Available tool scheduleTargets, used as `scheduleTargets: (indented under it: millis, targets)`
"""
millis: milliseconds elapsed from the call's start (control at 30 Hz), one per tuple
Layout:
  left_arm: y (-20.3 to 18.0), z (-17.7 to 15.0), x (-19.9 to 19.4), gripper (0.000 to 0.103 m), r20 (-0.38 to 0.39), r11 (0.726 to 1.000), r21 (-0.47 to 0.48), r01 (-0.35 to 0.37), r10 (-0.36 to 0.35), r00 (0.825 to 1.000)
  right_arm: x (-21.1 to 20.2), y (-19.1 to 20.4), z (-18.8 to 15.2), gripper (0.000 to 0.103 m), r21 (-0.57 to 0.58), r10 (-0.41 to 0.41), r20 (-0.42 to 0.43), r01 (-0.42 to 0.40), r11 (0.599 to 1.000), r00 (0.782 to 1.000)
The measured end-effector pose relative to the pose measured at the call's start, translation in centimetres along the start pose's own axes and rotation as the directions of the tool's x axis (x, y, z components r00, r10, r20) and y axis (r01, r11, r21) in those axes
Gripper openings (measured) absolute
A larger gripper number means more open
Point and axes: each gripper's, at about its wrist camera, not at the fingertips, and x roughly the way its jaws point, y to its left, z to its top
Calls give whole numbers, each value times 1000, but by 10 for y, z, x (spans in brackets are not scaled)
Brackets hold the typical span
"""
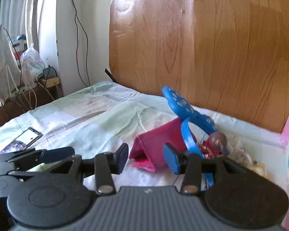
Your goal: Organize rigid objects
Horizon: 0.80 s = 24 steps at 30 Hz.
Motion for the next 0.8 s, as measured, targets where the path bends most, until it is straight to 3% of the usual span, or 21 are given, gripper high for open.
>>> scheduleTargets:
  millis: [333,467,600,667,800]
  targets:
    - [21,4,-2,68,13,992,-115,-59,61,998,4,8,-8,41,-69,-83,0,83,994,997]
    - [18,4,-2,68,11,993,-100,-59,60,998,11,19,-11,39,-135,-114,5,114,984,993]
    - [12,3,-3,69,21,997,-57,-60,62,998,24,25,-15,17,-200,-178,19,178,963,984]
    - [12,2,-3,69,21,996,-55,-64,66,998,25,25,-18,13,-216,-219,40,223,951,975]
    - [15,3,-1,69,15,995,-70,-70,71,997,7,15,-21,10,-152,-222,66,230,961,973]
